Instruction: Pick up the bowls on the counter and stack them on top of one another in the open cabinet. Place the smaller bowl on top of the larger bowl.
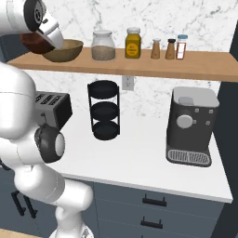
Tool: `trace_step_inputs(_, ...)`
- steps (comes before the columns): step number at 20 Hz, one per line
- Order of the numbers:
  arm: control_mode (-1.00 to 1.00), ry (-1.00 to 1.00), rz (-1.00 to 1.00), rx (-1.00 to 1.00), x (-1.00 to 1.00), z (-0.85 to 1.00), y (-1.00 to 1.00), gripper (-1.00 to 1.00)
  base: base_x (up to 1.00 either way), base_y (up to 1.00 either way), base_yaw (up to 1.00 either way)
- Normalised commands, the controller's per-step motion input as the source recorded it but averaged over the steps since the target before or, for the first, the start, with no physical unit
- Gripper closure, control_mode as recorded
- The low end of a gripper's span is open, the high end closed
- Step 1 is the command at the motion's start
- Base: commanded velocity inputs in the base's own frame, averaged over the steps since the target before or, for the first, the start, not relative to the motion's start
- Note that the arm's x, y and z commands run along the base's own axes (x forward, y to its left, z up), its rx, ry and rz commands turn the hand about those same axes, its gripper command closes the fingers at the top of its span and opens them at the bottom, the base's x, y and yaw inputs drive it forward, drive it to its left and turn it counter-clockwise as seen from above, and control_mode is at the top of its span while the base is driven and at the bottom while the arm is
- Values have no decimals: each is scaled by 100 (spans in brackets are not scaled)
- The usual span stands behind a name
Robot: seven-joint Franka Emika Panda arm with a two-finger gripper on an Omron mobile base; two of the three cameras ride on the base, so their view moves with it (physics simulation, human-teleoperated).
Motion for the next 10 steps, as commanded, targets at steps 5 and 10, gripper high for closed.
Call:
trace_step_inputs(5, -100, -1, -11, 0, 37, 0, 0, 100, 0, 0, 0)
trace_step_inputs(10, -100, 0, -13, 0, 62, 0, 3, 100, 0, 0, 0)
